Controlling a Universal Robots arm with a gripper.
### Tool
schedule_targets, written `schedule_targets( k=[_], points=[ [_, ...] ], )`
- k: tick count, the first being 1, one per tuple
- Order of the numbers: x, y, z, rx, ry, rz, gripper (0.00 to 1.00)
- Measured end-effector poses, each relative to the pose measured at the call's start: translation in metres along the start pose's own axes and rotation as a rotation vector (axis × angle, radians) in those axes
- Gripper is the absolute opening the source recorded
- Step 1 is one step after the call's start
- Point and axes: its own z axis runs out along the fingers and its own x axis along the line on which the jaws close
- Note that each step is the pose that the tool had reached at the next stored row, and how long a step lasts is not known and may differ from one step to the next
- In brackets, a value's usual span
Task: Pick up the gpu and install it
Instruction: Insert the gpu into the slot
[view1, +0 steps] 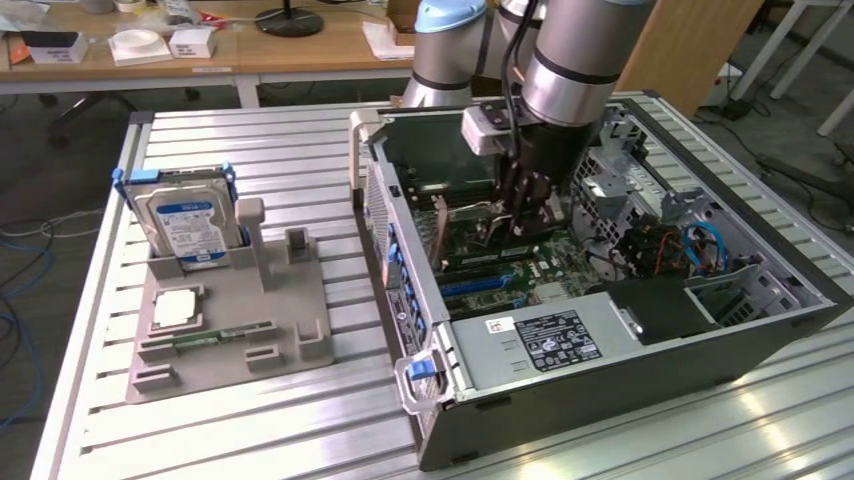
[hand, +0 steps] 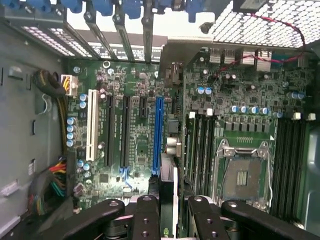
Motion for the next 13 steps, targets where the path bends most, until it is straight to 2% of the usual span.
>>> schedule_targets(
  k=[3,10,13],
  points=[
    [0.0000,0.0037,0.0017,-0.0001,0.0000,0.000,0.27],
    [0.0085,0.0042,0.0035,0.0000,0.0000,0.000,0.27],
    [0.0093,0.0084,0.0057,0.0002,-0.0001,0.003,0.27]
  ],
)
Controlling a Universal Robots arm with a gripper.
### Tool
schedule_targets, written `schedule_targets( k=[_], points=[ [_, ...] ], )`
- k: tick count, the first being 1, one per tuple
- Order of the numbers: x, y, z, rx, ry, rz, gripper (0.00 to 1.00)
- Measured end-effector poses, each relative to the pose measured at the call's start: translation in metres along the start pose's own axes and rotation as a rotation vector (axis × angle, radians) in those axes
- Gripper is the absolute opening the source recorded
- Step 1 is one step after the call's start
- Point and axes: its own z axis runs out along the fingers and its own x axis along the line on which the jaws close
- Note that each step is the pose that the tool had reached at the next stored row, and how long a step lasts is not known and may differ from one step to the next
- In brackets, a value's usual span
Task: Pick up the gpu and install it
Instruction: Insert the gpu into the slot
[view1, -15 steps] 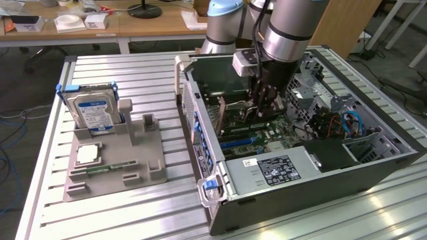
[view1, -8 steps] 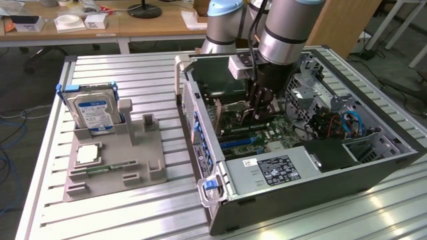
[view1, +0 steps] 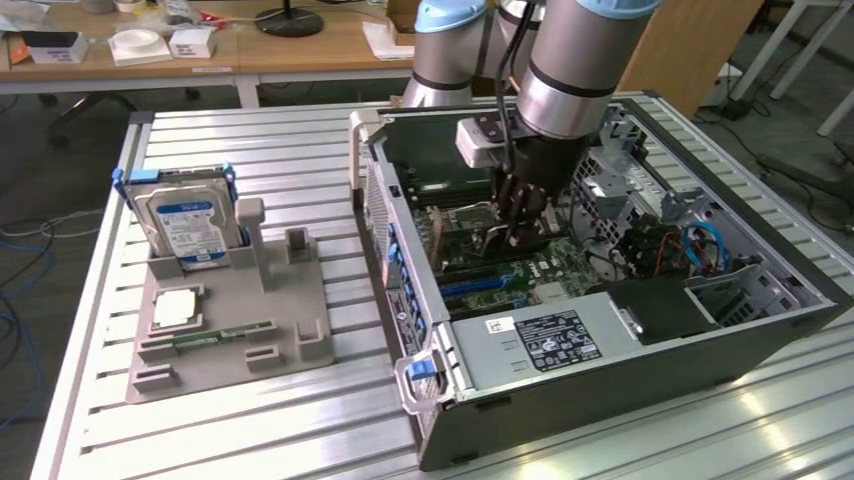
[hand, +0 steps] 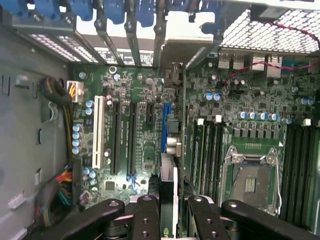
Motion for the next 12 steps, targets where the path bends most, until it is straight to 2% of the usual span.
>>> schedule_targets(
  k=[6,12],
  points=[
    [0.0001,0.0016,0.0021,0.0008,0.0004,0.023,0.27],
    [0.0001,0.0038,0.0046,0.0009,0.0002,0.023,0.27]
  ],
)
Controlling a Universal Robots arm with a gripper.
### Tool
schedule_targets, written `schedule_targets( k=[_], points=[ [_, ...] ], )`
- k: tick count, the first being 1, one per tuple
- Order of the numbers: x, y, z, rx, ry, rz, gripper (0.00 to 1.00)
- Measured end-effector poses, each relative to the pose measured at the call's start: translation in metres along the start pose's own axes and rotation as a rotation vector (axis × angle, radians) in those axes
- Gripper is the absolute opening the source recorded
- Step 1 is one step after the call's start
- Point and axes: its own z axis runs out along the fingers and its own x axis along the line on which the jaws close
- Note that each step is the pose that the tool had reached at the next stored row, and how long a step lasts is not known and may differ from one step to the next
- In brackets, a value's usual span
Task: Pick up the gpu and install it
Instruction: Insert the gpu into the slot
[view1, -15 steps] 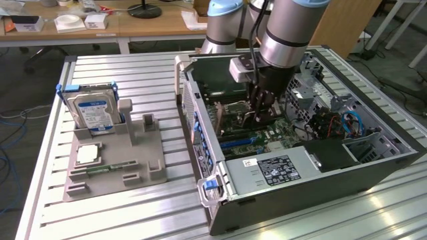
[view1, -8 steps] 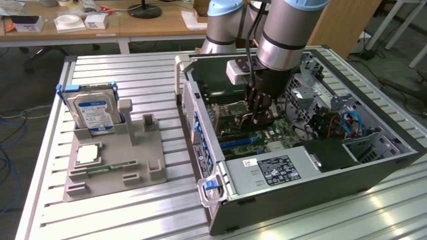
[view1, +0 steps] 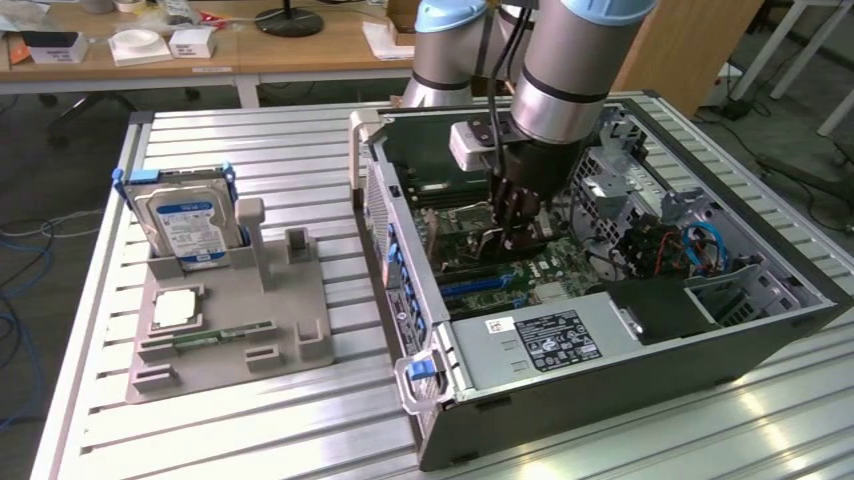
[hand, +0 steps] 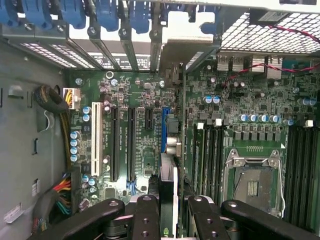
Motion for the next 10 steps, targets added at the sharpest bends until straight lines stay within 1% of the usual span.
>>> schedule_targets(
  k=[10],
  points=[
    [0.0005,0.0000,0.0071,0.0001,0.0001,0.001,0.27]
  ],
)
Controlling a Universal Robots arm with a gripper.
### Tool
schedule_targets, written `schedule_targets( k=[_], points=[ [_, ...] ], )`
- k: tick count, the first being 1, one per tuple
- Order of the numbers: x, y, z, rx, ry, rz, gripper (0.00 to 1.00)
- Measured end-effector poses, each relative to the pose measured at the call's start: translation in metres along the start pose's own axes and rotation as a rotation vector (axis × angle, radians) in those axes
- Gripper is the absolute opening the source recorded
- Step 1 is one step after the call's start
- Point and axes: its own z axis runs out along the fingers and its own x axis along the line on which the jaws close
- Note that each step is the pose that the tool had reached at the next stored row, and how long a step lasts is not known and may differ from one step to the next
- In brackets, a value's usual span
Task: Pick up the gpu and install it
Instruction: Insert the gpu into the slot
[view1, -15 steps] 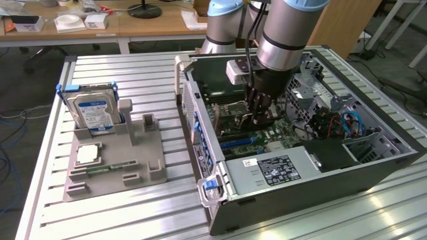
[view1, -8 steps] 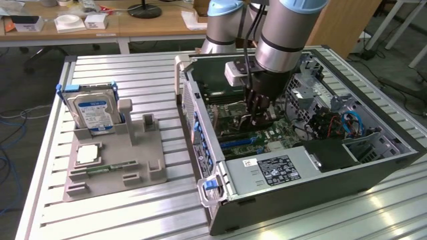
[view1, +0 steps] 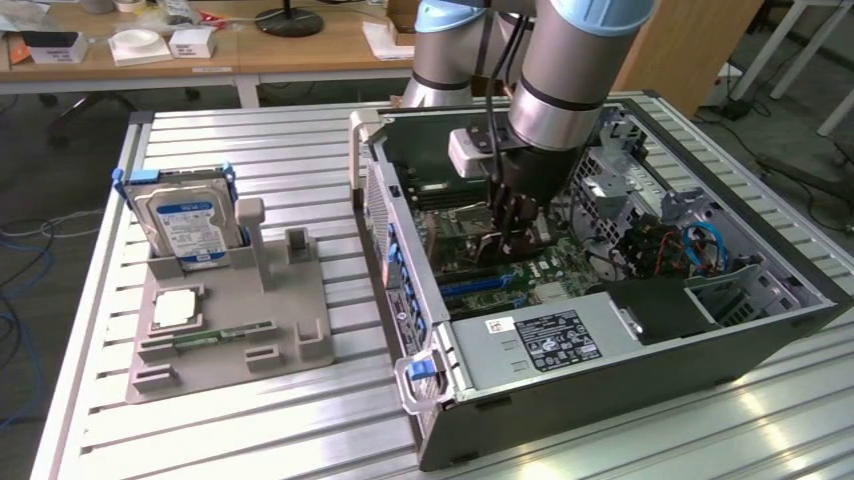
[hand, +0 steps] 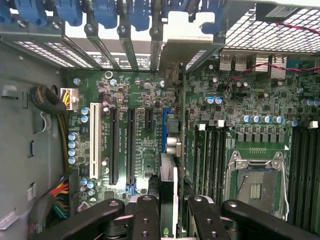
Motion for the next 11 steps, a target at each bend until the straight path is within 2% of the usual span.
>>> schedule_targets(
  k=[11],
  points=[
    [0.0009,0.0024,0.0079,-0.0004,0.0010,0.001,0.27]
  ],
)
